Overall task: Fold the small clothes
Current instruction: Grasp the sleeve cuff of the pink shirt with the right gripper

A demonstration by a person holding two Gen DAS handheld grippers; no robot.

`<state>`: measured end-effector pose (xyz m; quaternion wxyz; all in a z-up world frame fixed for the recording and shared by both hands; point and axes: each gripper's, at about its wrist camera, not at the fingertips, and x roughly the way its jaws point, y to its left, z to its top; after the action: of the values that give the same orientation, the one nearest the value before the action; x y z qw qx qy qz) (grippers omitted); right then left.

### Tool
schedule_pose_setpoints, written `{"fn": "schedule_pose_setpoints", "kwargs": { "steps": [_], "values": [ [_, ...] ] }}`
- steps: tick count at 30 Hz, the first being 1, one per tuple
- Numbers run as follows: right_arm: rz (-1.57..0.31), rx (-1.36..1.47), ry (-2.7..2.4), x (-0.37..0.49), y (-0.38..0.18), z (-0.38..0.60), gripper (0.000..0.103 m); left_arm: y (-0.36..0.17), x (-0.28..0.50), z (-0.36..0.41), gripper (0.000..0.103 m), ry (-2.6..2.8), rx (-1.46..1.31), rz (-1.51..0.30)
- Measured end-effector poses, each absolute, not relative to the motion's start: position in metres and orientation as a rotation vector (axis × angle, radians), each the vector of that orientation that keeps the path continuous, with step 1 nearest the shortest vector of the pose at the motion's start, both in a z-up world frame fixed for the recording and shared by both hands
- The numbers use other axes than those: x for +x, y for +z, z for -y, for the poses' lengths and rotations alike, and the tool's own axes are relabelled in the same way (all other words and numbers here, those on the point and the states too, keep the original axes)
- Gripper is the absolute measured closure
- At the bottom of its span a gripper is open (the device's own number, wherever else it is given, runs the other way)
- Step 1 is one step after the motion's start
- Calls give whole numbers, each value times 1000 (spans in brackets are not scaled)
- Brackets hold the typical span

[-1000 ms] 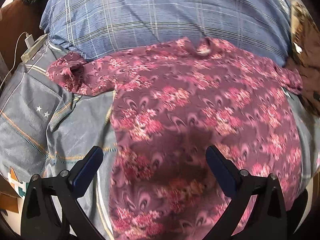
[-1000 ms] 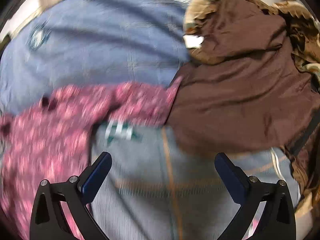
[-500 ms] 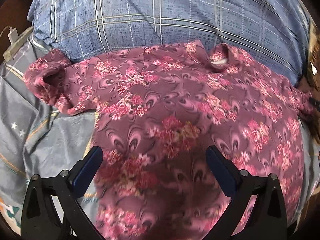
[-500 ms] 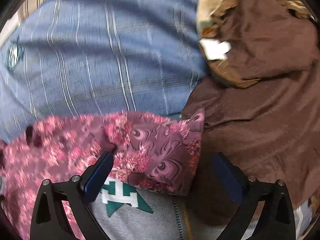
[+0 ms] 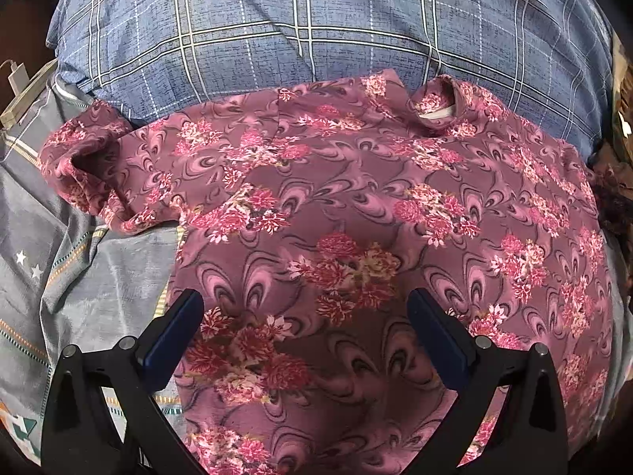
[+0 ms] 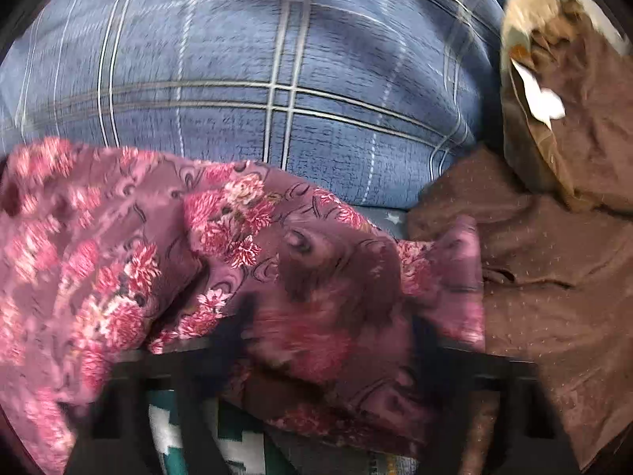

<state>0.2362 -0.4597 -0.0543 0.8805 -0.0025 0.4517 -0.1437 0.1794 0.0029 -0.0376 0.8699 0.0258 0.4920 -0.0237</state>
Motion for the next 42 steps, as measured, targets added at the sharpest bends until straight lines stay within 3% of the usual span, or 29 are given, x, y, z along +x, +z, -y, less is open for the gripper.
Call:
{"fn": "schedule_pose_setpoints", "kwargs": {
  "steps": [1, 2, 7, 11, 14, 16, 18, 19, 26, 29, 31, 32, 34, 37, 38, 39, 40, 42],
  "values": [
    [-924, 14, -310, 230, -46, 469, 90, -36, 179, -4, 0, -48, 47, -1029],
    [-899, 24, -325, 221, -35, 479, 91, -34, 178, -6, 0, -45, 44, -1027],
    [-749, 218, -433, 160, 12, 564, 92, -32, 177, -12, 0, -7, 46, -1015],
    [-741, 499, -511, 121, 2, 641, 89, -50, 187, -13, 0, 19, 21, -1082],
    [-638, 635, -494, 91, 4, 653, 82, -64, 188, -8, 0, 49, 60, -1126],
    [-554, 709, -453, 73, 8, 655, 66, -61, 185, -5, 0, 46, 67, -1126],
    [-495, 742, -430, 63, 9, 656, 37, -50, 181, -4, 0, 25, 48, -1096],
    [-491, 747, -428, 60, 8, 658, 33, -44, 179, -3, 0, 22, 39, -1079],
    [-492, 754, -385, 76, -4, 651, 33, -44, 186, 9, 0, 3, 30, -1097],
    [-372, 730, -343, 51, 11, 635, 33, -56, 191, 13, 0, -2, 32, -1131],
    [-359, 656, -382, 49, 15, 625, 27, -61, 194, 15, 0, -9, 25, -1141],
    [-394, 604, -403, 55, 15, 620, 19, -62, 195, 16, 0, -13, 22, -1141],
    [-497, 505, -471, 72, 11, 616, 18, -62, 196, 17, 0, -26, 15, -1136],
    [-529, 480, -516, 85, 8, 624, 23, -60, 197, 17, 0, -38, 21, -1114],
    [-552, 479, -527, 90, 7, 629, 37, -60, 198, 17, 0, -38, 27, -1105],
    [-572, 493, -516, 93, 7, 634, 82, -61, 199, 16, 0, -36, 33, -1099],
    [-588, 525, -496, 95, 8, 640, 96, -63, 200, 15, 0, -37, 38, -1096],
    [-533, 531, -474, 84, 20, 638, 97, -68, 205, 11, 0, -43, 46, -1091]
  ]
}}
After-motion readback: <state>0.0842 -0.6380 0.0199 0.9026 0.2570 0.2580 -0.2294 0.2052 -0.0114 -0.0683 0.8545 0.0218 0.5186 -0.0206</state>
